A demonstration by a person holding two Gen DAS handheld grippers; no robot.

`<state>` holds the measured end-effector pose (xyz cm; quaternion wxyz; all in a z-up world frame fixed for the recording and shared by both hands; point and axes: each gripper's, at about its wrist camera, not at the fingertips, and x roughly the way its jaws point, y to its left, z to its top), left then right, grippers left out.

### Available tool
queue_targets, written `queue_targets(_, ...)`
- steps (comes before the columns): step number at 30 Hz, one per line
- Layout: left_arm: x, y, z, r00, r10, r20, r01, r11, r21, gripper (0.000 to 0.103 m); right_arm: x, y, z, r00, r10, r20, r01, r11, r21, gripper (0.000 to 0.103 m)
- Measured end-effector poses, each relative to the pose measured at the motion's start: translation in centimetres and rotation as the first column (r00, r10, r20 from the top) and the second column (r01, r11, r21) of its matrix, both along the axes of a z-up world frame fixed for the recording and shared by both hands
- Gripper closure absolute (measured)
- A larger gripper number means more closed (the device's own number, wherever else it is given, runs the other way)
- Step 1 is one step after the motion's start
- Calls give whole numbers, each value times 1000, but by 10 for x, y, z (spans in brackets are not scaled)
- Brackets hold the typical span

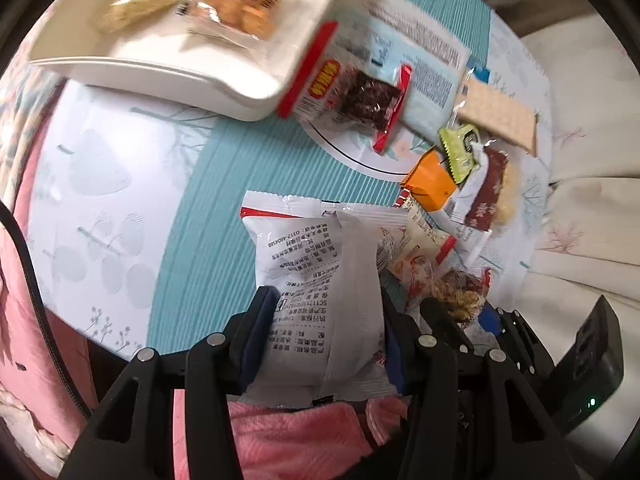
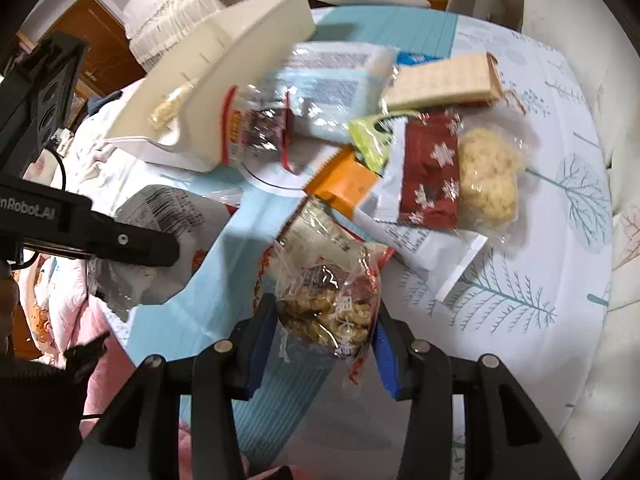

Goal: Organize snacks
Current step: 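Lift both bags and lower them into the white tray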

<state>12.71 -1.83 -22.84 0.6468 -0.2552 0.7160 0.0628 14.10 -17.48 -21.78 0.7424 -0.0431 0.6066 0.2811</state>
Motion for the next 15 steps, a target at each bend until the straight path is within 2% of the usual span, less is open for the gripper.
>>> queue_targets(8, -17, 33, 63, 995, 24, 98, -29, 999, 44, 55, -15, 14, 34, 998, 20, 62, -28, 992, 122, 57)
queue_targets(15, -19, 68, 117, 974, -6, 228, -7, 998, 55, 55, -22, 37, 62, 991, 39, 126, -60, 983, 172, 57)
